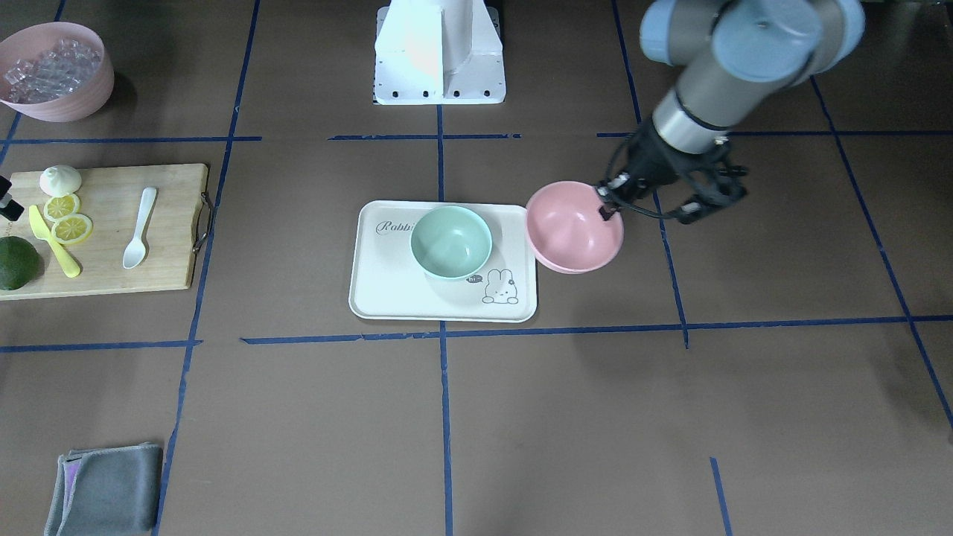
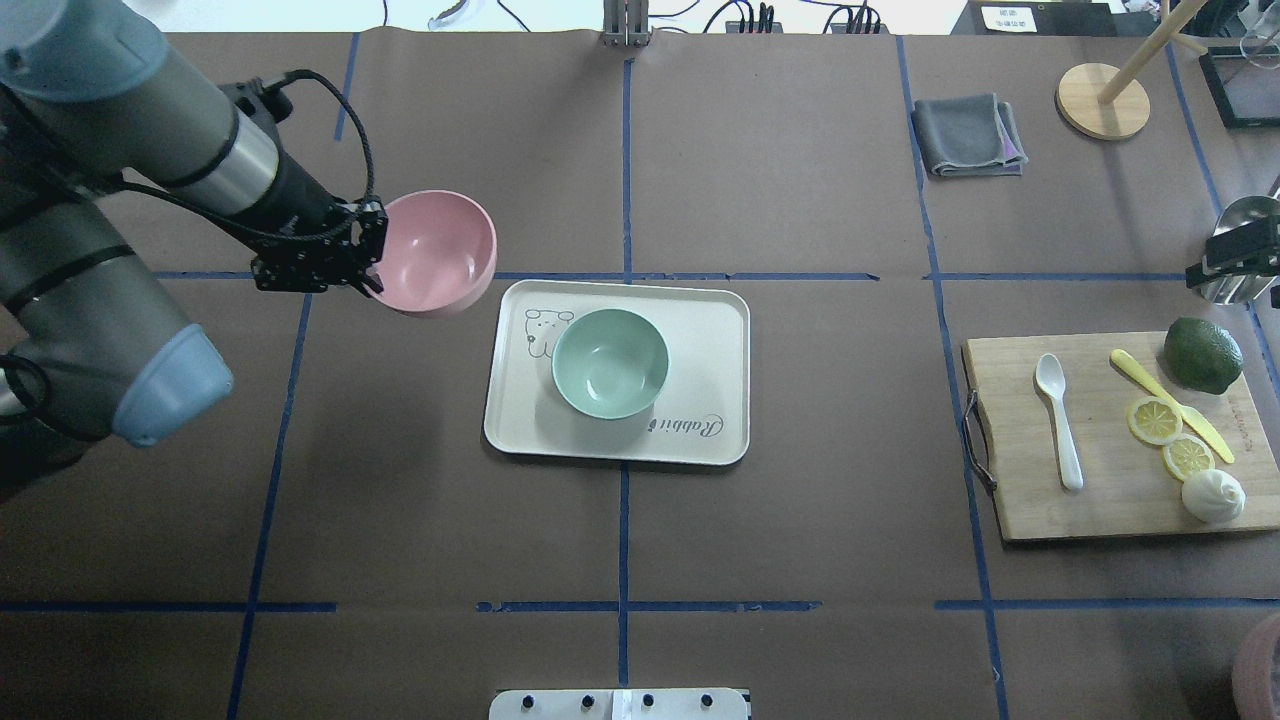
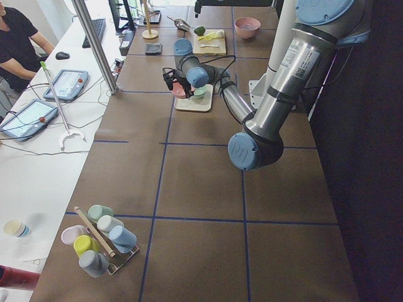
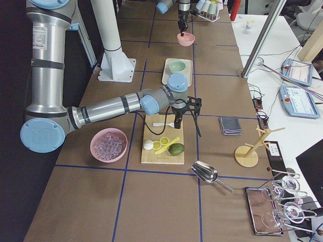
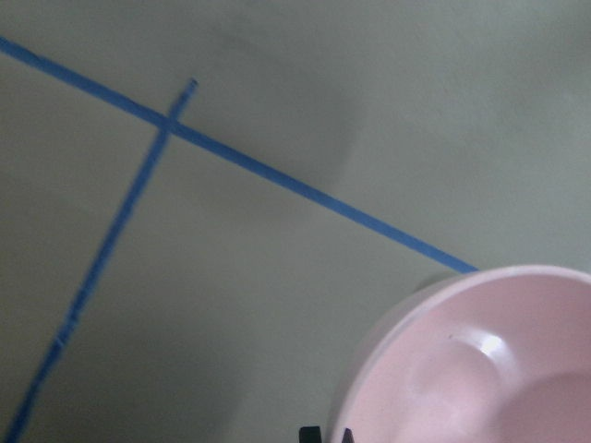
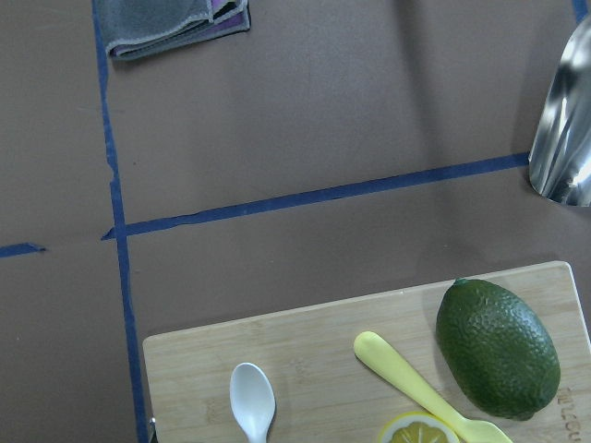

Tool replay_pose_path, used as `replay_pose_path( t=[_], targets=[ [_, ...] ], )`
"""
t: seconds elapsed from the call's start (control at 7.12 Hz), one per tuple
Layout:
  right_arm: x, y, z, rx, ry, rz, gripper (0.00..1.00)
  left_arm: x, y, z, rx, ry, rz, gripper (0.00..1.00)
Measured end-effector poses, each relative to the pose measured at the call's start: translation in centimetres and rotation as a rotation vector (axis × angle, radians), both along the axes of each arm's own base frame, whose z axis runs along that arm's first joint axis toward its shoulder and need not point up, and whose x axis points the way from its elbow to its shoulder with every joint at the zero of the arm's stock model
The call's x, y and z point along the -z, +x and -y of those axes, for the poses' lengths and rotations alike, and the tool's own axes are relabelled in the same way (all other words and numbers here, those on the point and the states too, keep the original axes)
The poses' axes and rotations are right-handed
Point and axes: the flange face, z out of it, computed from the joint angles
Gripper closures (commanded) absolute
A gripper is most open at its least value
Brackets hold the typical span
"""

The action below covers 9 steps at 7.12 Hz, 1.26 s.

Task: Stack pink bowl on green and place spoon
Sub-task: 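Lift the pink bowl with the left gripper and carry it over the green bowl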

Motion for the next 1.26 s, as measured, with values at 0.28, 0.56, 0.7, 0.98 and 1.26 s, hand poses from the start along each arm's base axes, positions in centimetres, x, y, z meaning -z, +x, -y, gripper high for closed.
replay_pose_path(
  t=[0.28, 0.56, 0.7, 0.98, 1.26],
  targets=[
    [0.1, -0.5, -0.1, 0.003, -0.005, -0.001, 0.00, 2.1, 5.2, -1.8, -0.006, 0.007, -0.016, 1.00],
    [0.2, -0.8, -0.2, -0.001, -0.016, 0.001, 0.00, 2.6, 9.0, -1.4, 0.006, 0.022, -0.050, 1.00],
    [0.2, -0.8, -0.2, -0.002, -0.018, 0.002, 0.00, 2.1, 10.5, -1.1, 0.003, 0.026, -0.058, 1.00],
    [0.2, -0.9, -0.2, -0.002, -0.019, 0.002, 0.00, 1.6, 12.7, -2.1, -0.026, 0.030, -0.063, 0.99],
    [0.2, -0.9, -0.2, -0.002, -0.020, 0.002, 0.00, 1.8, 13.4, -2.7, -0.040, 0.035, -0.069, 0.98]
  ],
)
